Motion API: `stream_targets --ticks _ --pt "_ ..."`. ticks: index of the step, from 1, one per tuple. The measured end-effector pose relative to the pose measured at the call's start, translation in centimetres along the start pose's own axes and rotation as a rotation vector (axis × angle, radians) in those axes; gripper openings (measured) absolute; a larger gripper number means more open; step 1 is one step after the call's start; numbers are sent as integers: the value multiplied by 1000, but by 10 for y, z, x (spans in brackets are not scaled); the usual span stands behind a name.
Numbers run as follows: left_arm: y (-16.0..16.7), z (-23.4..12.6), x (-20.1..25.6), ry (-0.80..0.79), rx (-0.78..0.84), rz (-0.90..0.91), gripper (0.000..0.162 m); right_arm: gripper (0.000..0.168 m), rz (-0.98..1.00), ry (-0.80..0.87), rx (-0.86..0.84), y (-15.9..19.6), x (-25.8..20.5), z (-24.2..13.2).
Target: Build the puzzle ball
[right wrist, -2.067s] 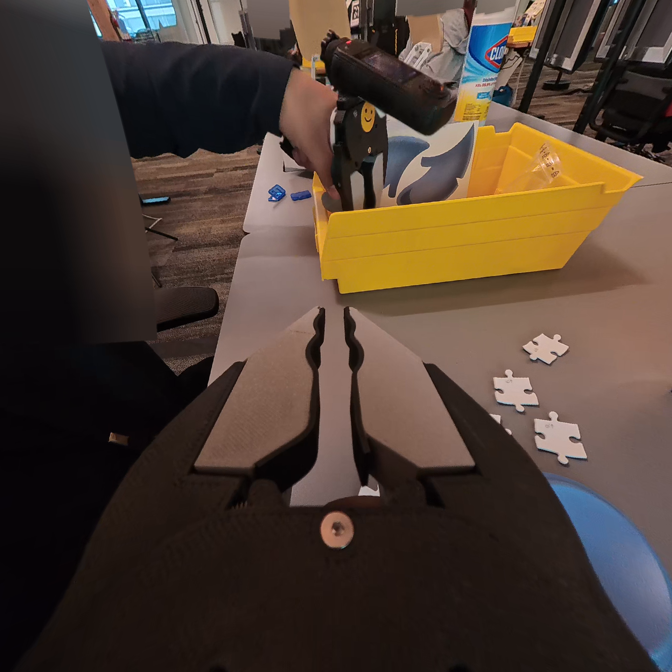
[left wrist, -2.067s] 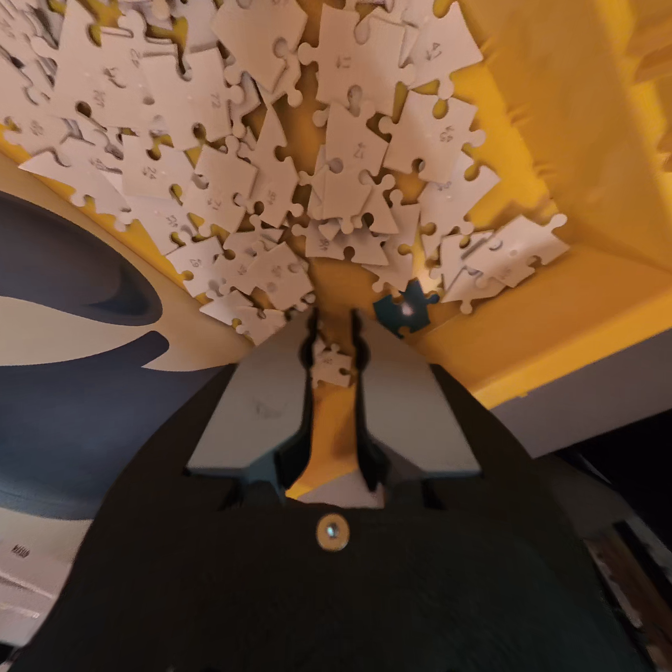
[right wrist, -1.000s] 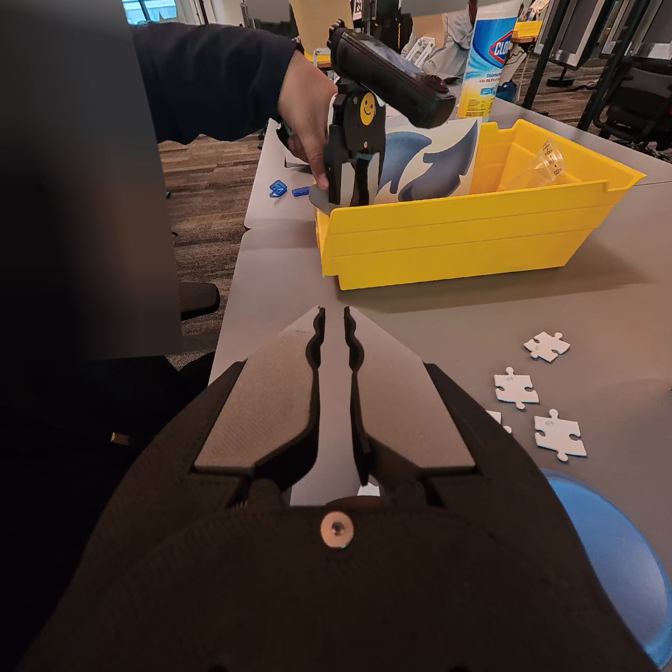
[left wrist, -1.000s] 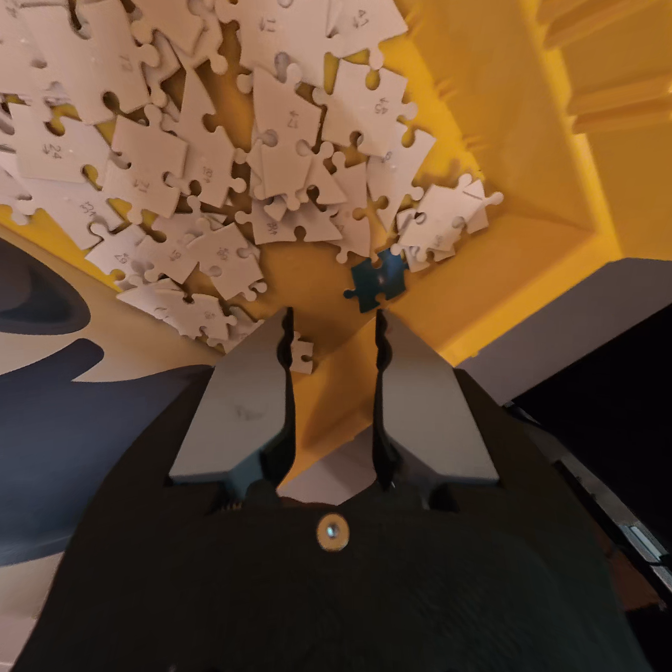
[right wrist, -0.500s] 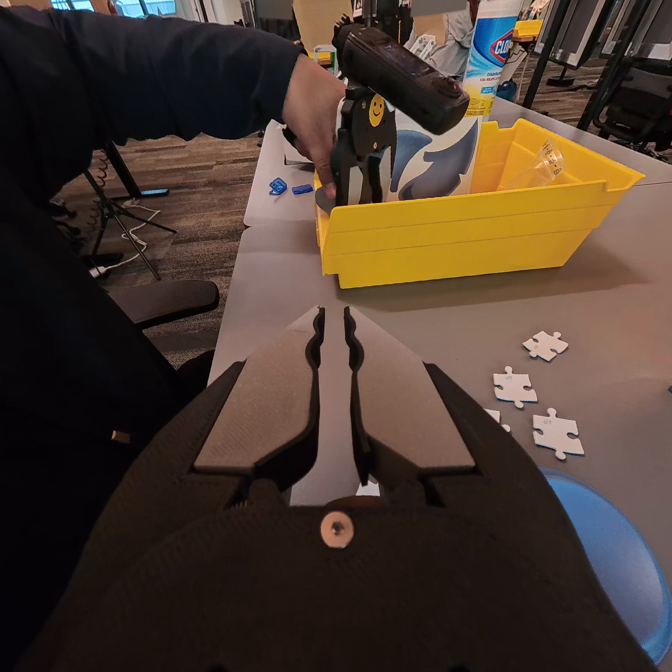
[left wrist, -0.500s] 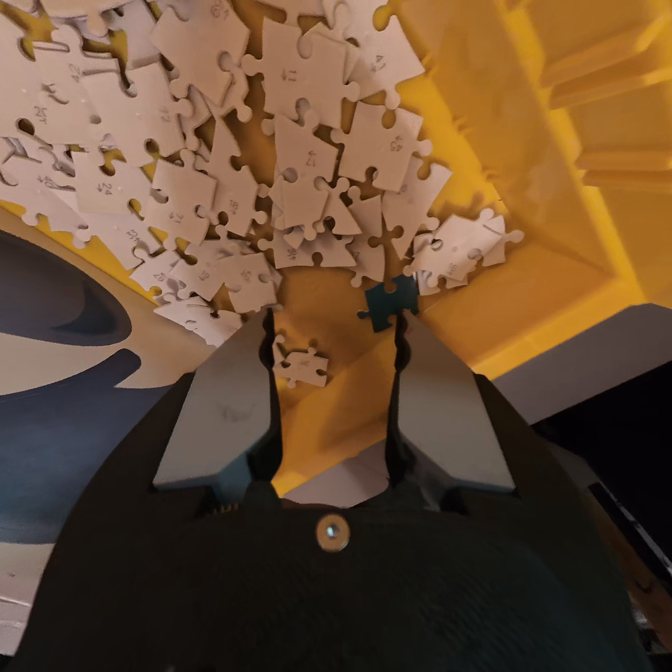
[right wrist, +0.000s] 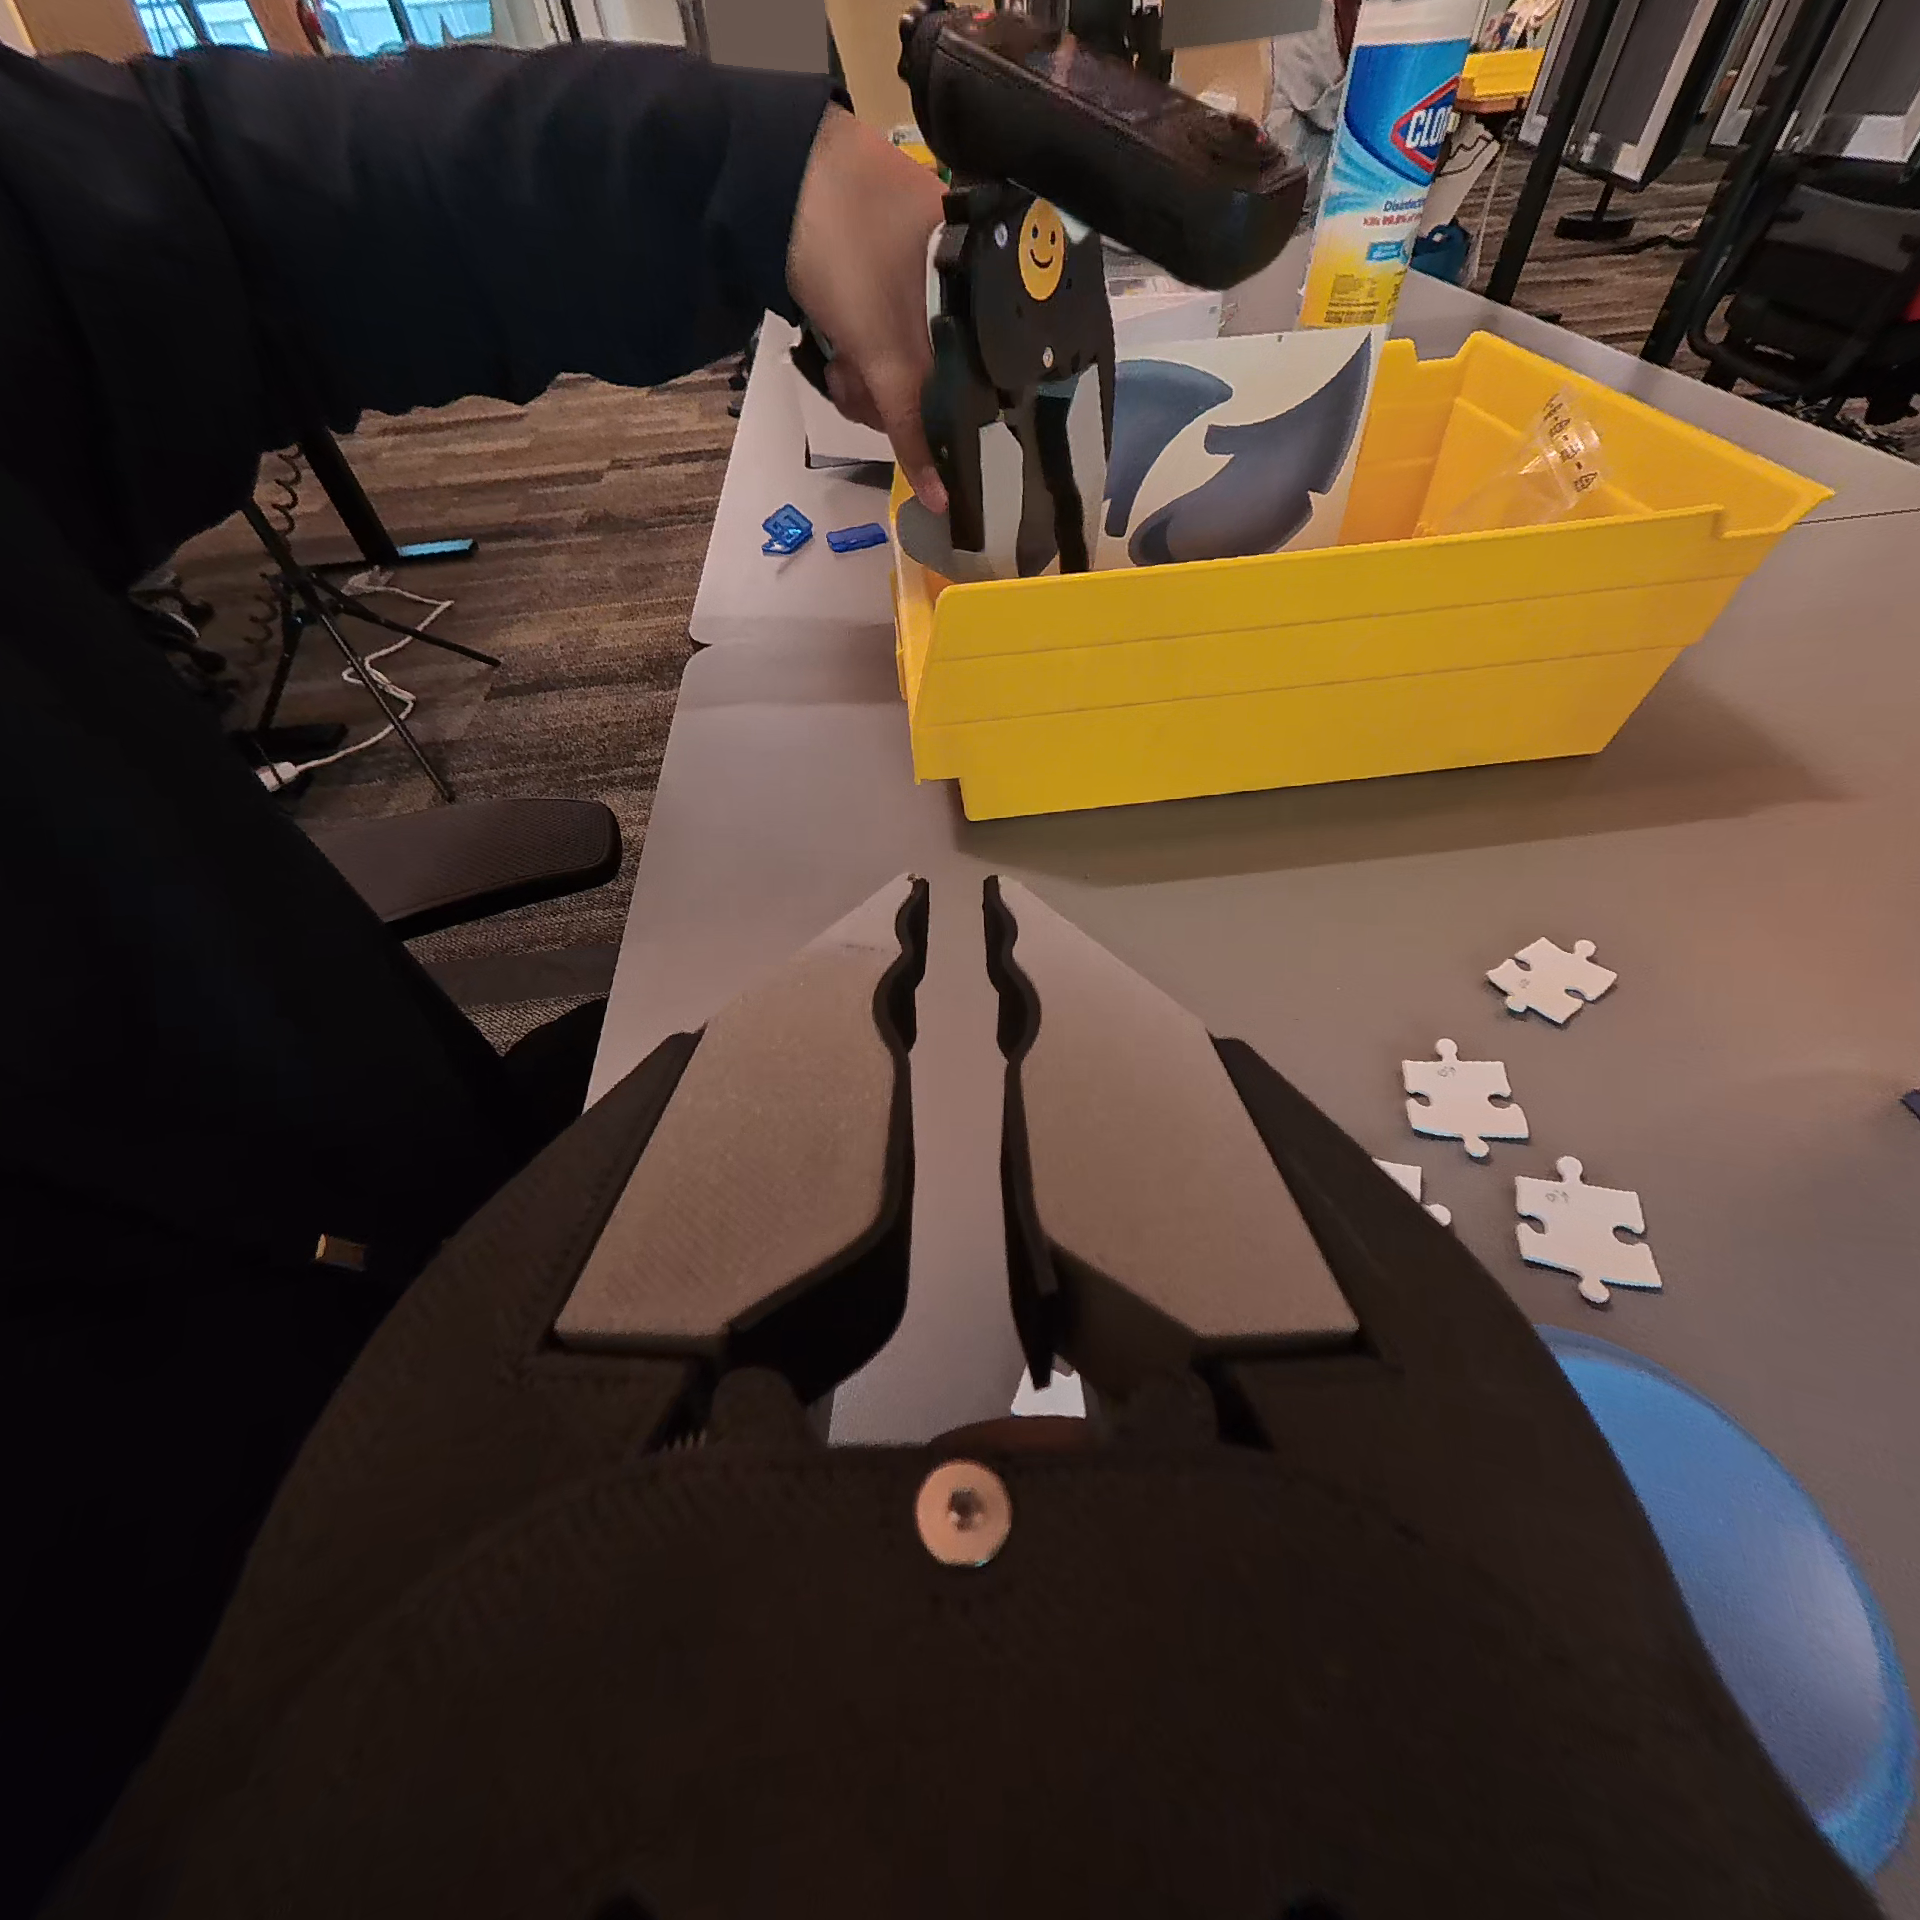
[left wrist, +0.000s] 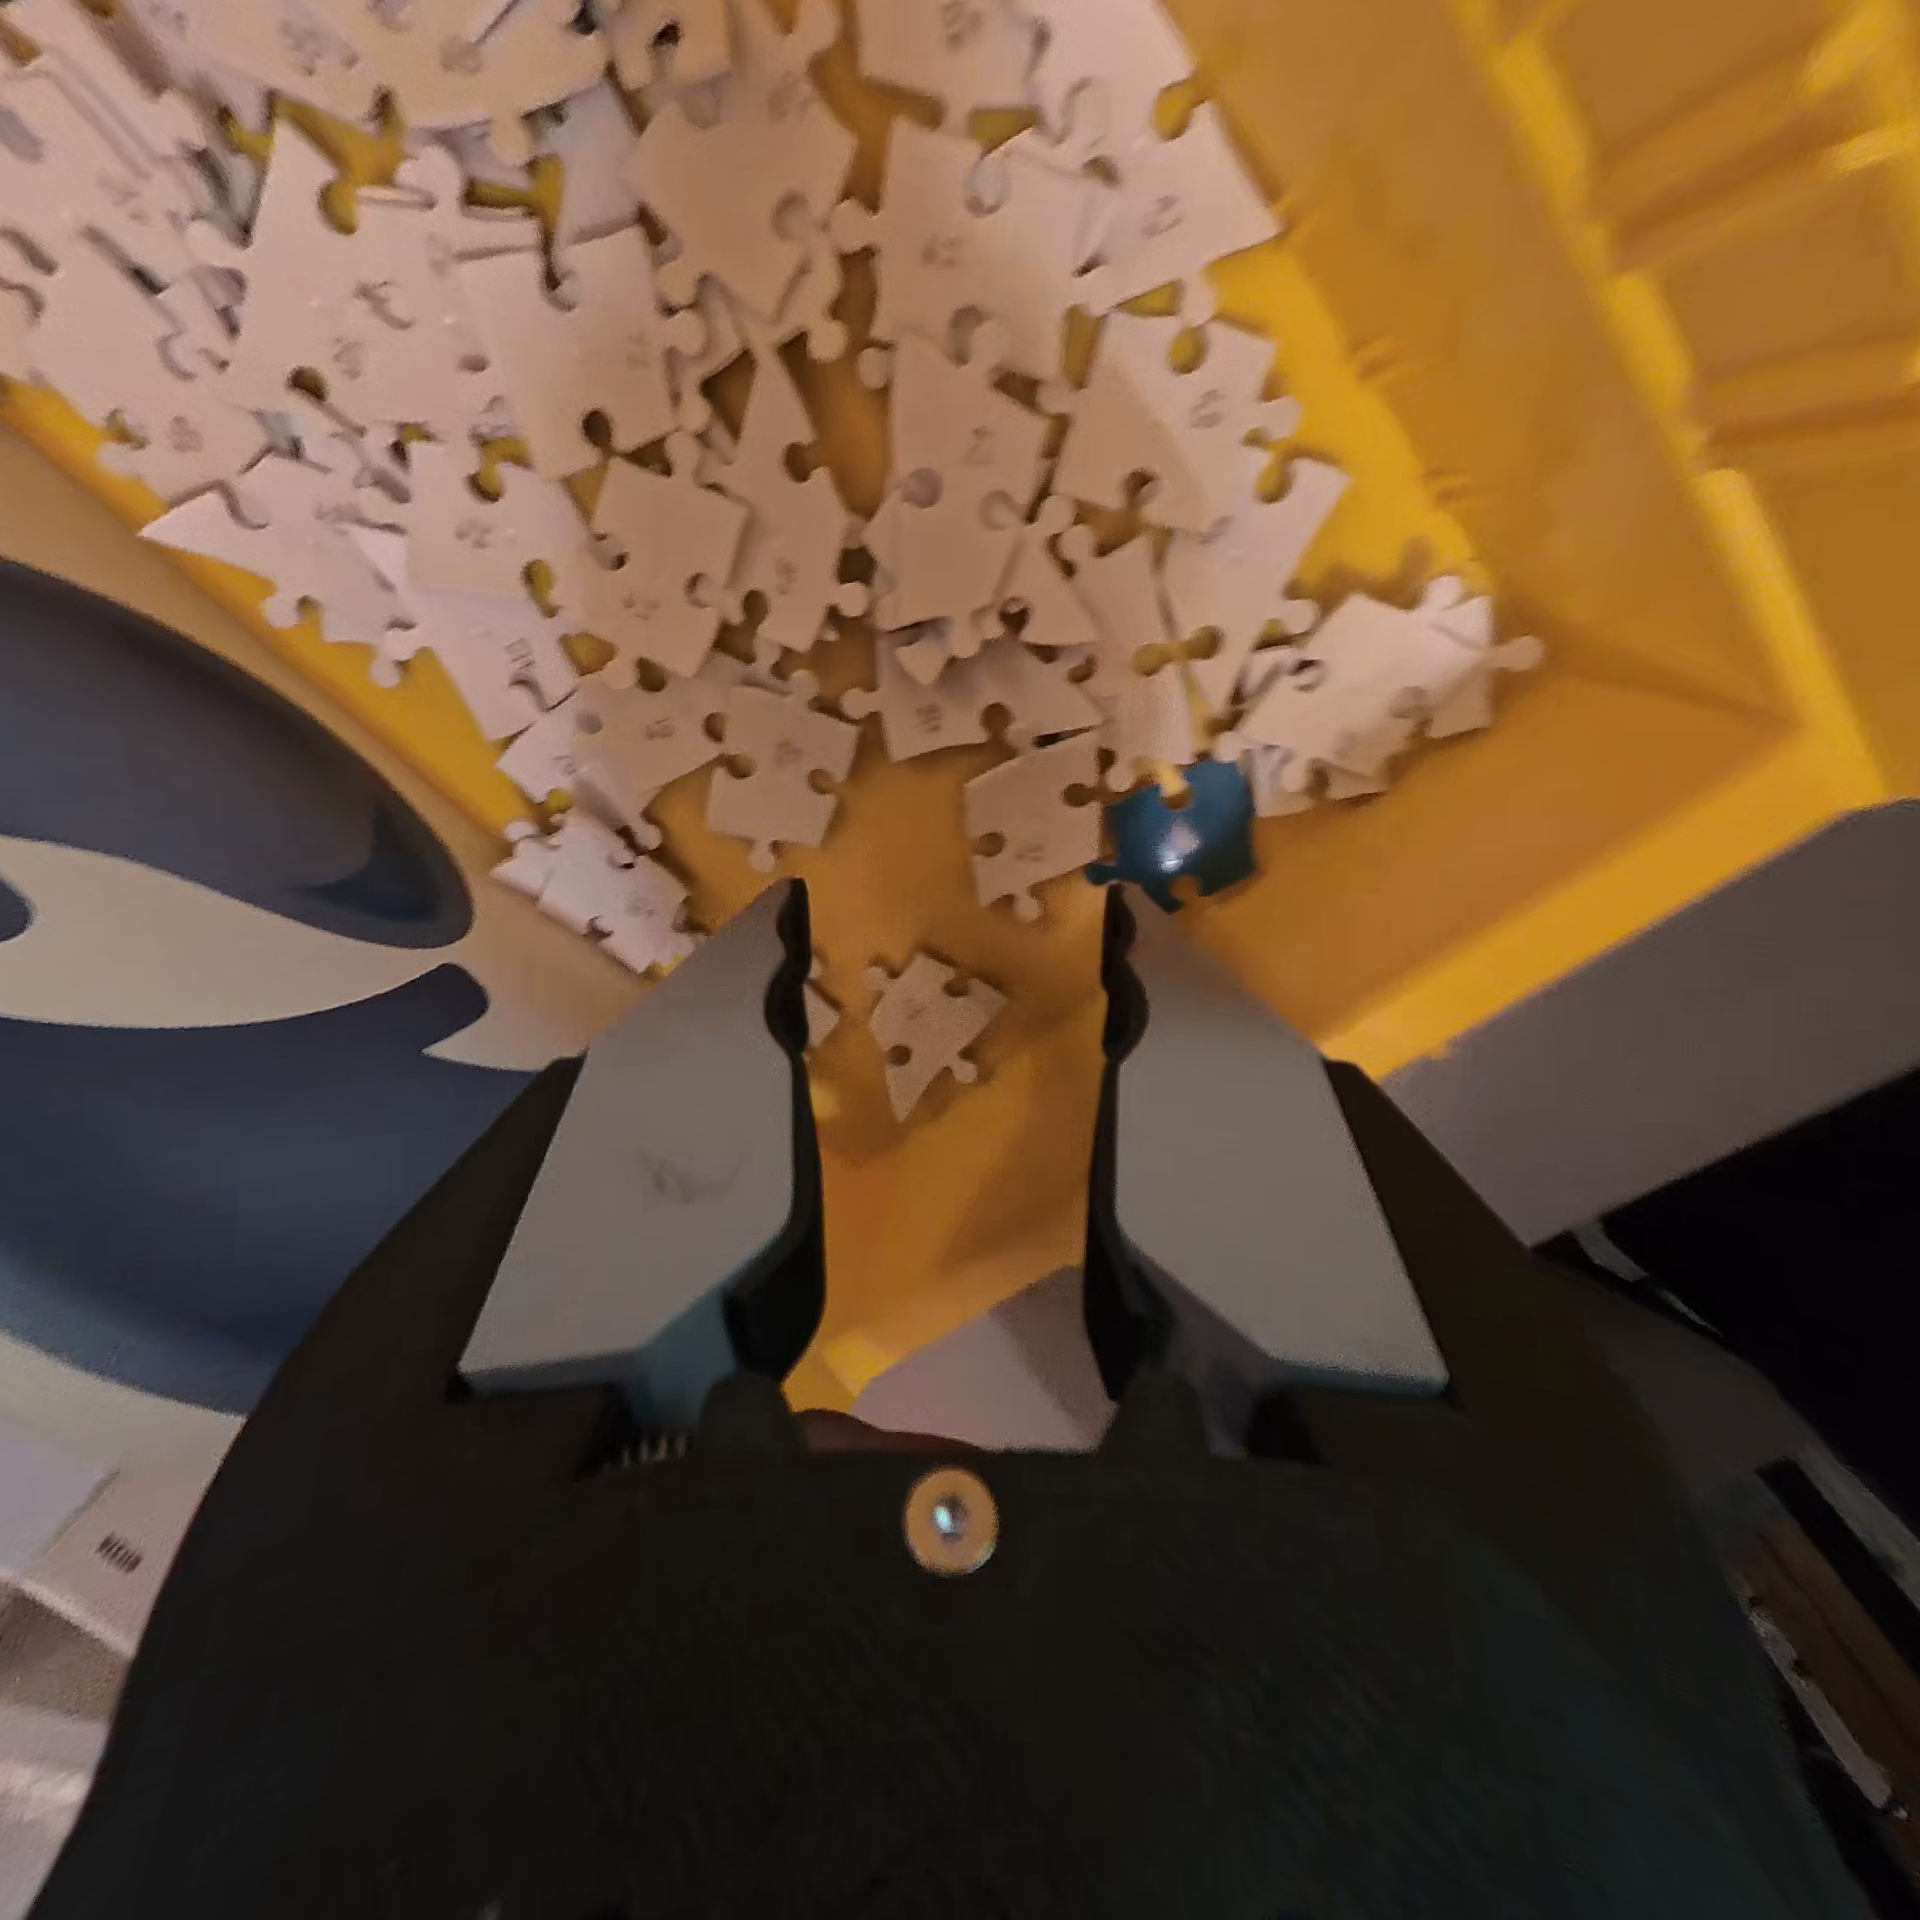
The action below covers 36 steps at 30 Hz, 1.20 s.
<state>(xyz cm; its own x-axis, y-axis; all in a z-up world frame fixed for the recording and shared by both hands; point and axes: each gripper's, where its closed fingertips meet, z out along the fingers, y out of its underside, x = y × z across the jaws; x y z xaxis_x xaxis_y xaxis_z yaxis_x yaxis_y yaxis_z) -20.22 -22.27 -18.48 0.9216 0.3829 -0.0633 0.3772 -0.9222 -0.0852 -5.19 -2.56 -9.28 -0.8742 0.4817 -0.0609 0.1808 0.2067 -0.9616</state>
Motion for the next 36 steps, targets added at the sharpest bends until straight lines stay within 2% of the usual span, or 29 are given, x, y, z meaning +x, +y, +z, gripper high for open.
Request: stream_targets --ticks 1,6,8,10,11,12,14,18,20,24,33,35,36 --pt "-2 -1 6 27 9 5 55 7 -1 -1 -1 0 0 0" --pt "-4 9 23 63 -13 38 55 6 2 2 1 0 1 0" --pt "-10 10 26 86 3 24 46 6 4 2 4 -1 1 -1" --pt "-9 11 18 41 -10 23 56 6 4 2 4 0 1 -1" --pt "-9 11 12 11 -12 26 67 7 4 0 3 0 1 -1" --pt "-9 10 9 5 -17 19 64 7 2 0 3 0 0 -1" --pt "-3 12 -8 -65 -45 15 38 7 0 0 1 0 0 -1" --pt "-5 9 1 40 3 -22 52 6 2 1 1 0 1 -1" --pt "-11 4 15 113 48 -20 52 6 7 1 0 1 1 -1" --pt "-6 10 25 99 11 28 61 7 10 4 -2 1 3 0" --pt "-18 8 46 102 8 103 26 7 36 8 -2 2 9 -3" --pt "-24 8 53 140 35 94 26 7 37 4 -6 2 8 -2" --pt "-25 9 48 121 35 91 40 7 36 3 -8 3 8 -2"
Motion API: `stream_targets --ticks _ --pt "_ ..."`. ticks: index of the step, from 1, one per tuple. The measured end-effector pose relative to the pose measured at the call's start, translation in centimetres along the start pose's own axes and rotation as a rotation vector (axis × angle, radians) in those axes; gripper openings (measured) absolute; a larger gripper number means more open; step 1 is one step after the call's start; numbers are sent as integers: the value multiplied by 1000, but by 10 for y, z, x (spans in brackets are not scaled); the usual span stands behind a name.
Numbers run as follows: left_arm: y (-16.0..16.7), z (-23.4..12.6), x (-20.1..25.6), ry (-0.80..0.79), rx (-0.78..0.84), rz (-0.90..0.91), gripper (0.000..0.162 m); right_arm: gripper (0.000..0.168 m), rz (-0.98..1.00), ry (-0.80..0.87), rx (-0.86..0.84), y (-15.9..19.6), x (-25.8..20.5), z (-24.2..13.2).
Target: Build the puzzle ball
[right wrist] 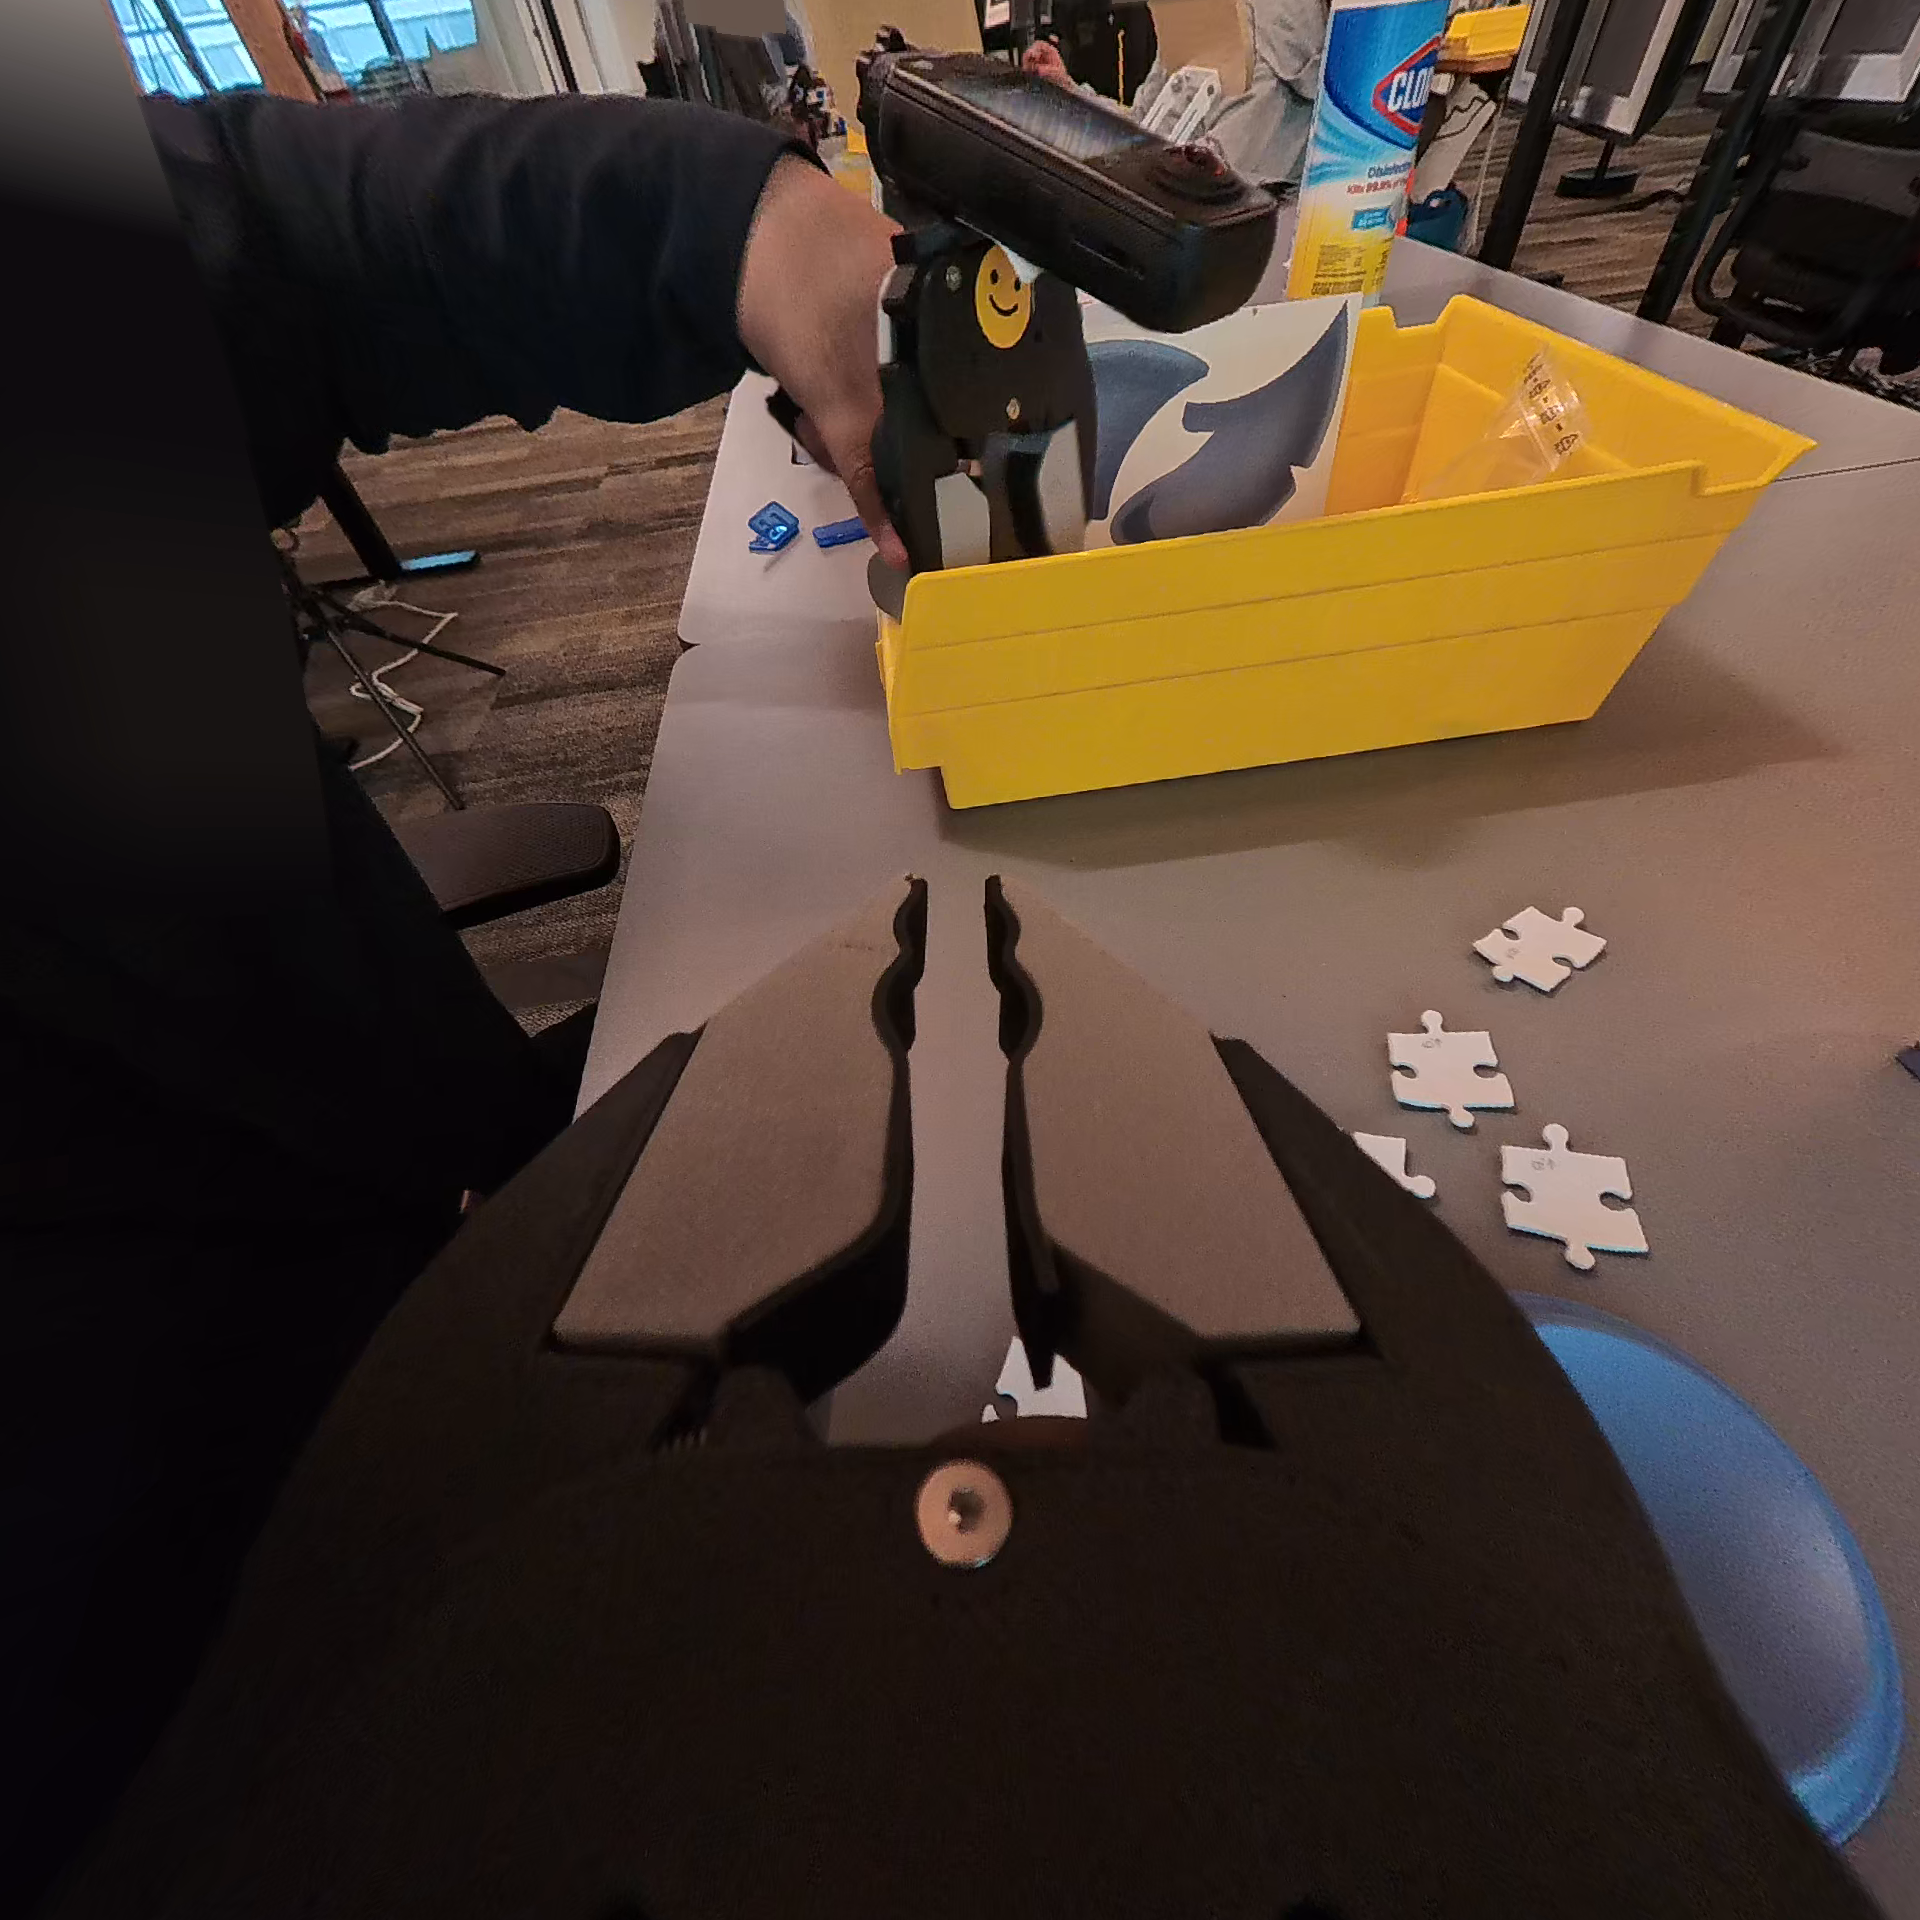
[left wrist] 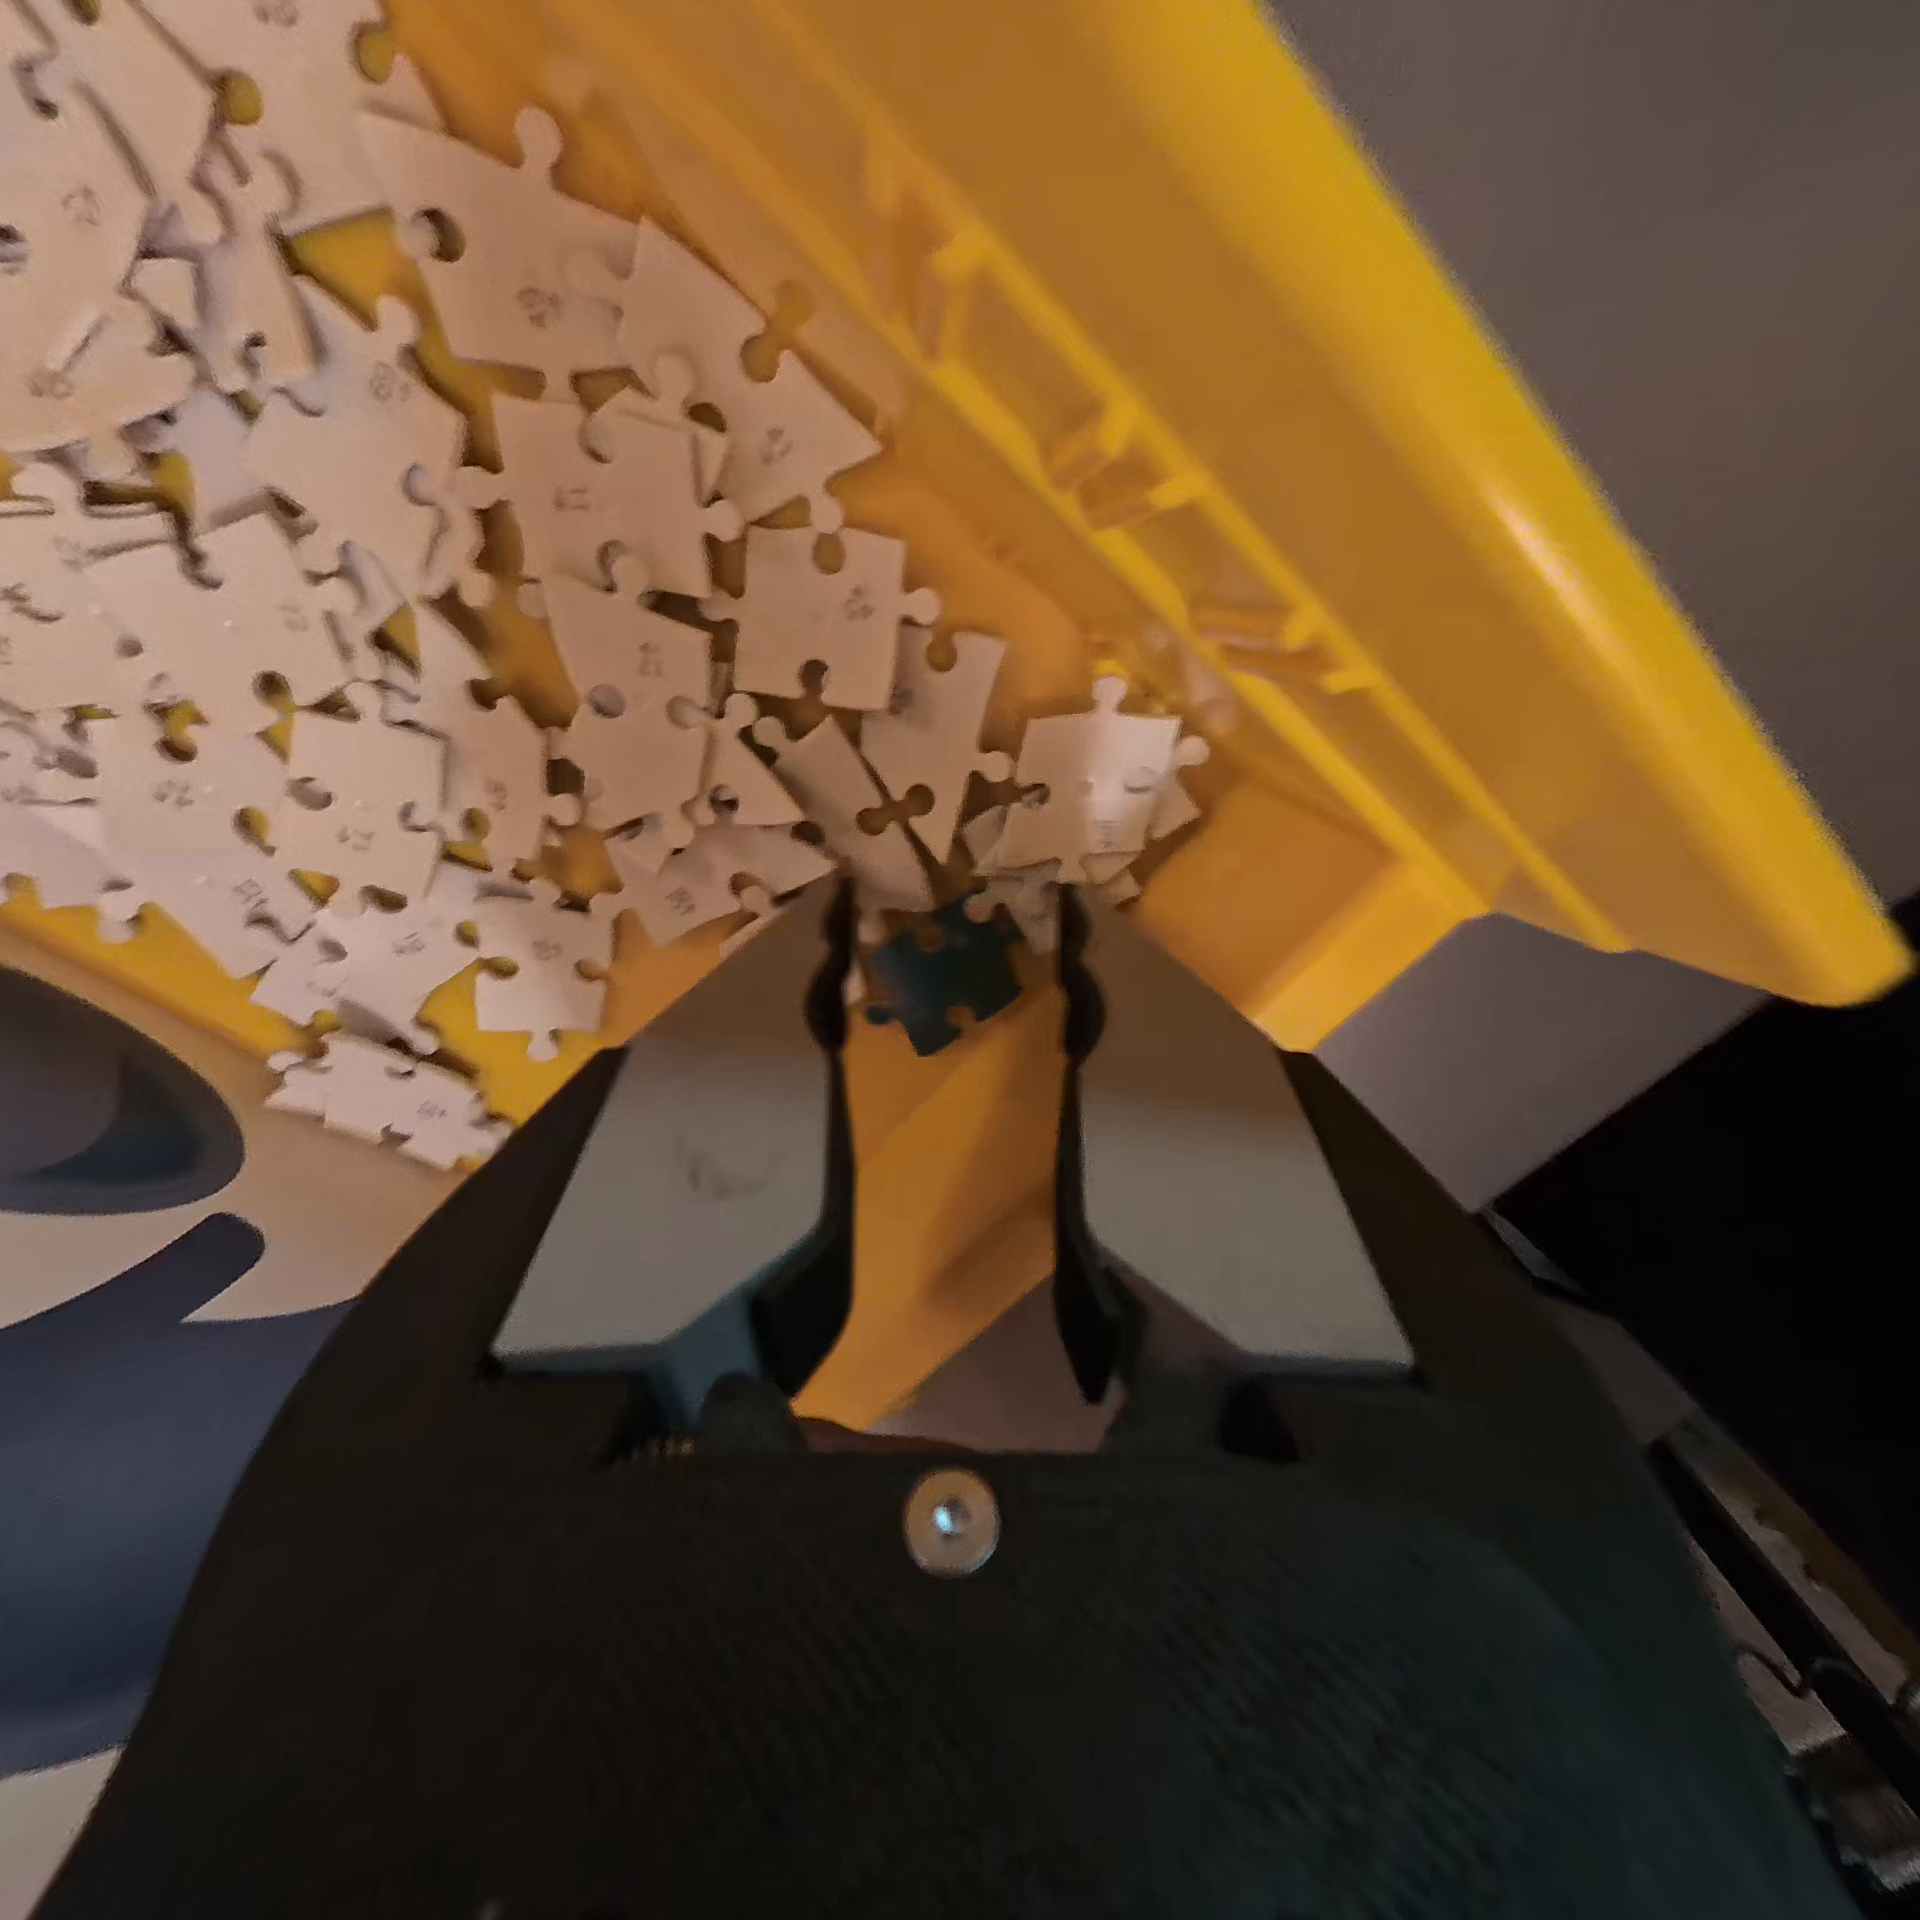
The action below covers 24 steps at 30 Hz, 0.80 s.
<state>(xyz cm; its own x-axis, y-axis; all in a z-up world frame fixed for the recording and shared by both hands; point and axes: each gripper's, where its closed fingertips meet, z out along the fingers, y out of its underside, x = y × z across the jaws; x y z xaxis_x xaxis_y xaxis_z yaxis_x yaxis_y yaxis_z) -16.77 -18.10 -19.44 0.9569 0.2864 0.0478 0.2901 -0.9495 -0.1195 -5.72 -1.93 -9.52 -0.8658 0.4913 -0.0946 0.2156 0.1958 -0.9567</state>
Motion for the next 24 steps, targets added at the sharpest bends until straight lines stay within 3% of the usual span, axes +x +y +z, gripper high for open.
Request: stream_targets --ticks 3,7,11,22,24 --pt "7 -2 -28 -134 -34 -18 83 7 -1 2 -5 1 1 -1" --pt "7 -1 -20 -69 -10 -16 64 7 8 4 3 0 4 -3" --pt "11 -2 -32 -98 -4 -25 87 8 25 17 12 -1 10 -7" --pt "12 1 -33 -1 35 -50 94 8 103 61 9 7 36 -13" --pt "11 1 -29 0 32 -43 85 8 103 61 11 6 36 -14"
